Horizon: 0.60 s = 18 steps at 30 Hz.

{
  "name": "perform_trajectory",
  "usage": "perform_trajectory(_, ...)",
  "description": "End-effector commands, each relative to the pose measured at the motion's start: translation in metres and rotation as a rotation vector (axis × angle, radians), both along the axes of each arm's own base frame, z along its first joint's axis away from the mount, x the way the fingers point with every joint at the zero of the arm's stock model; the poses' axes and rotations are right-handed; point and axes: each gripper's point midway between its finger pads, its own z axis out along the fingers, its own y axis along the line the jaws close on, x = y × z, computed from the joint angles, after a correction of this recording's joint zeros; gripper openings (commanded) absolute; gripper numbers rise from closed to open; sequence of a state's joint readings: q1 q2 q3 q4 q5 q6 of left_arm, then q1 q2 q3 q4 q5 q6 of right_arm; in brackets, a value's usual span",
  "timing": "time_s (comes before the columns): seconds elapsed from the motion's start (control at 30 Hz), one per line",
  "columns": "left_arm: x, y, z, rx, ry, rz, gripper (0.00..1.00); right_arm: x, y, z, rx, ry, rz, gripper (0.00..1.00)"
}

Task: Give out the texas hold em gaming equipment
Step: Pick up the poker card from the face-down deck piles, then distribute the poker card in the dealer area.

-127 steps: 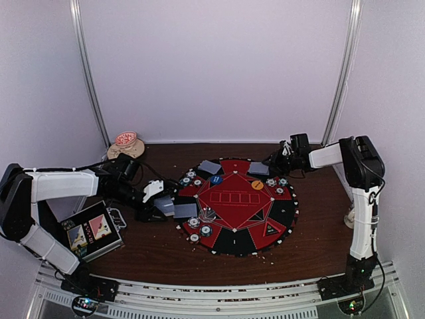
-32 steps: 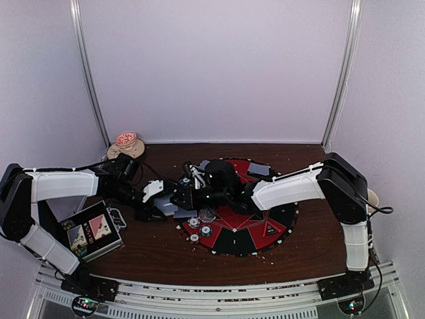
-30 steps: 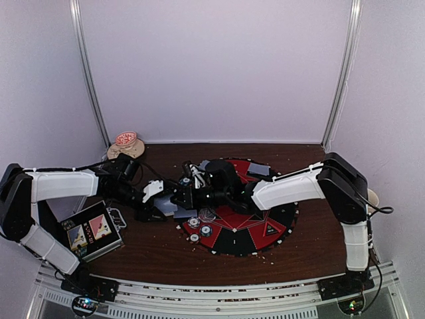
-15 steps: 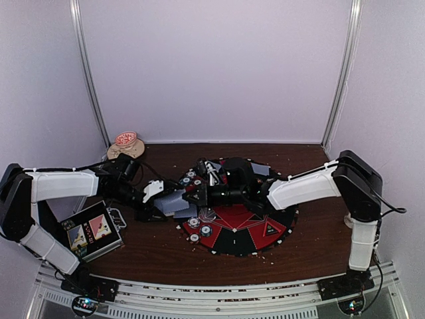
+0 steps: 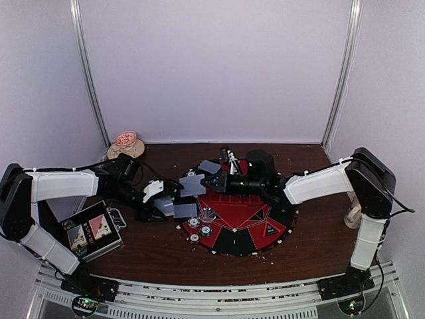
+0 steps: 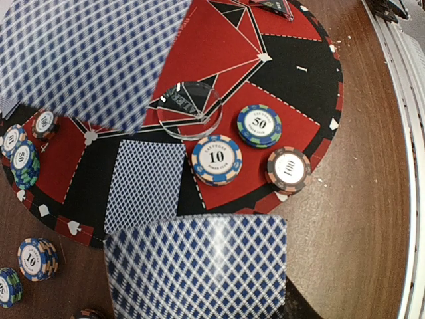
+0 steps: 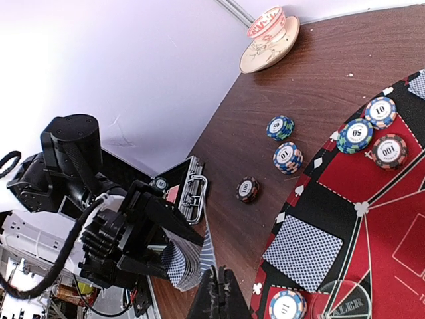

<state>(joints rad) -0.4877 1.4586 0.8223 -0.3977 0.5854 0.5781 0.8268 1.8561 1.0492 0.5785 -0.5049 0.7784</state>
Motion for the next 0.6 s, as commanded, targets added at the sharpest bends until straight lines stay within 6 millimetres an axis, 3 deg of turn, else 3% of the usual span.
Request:
perform_trajectory(0.0, 0.002, -0.002, 0.007, -0.023, -0.028, -0.011, 0.45, 0.015, 0.021, -0.017, -0.007, 0.029, 0.014, 0.0)
perform_trajectory(0.07, 0.001, -0.002, 0.007, -0.023, -0.028, -0.011, 0.45, 0.021, 0.03, -0.036, -0.029, 0.059, 0.022, 0.0)
perform_trajectory(0.23, 0.001, -0.002, 0.007, -0.025, -0.025, -0.015, 0.45, 0.027, 0.044, -0.06, -0.048, 0.102, 0.039, 0.0)
perform_trajectory(0.57, 0.001, -0.003, 0.007, -0.025, -0.027, -0.015, 0.45, 0.025, 0.052, -0.082, -0.083, 0.131, 0.052, 0.0)
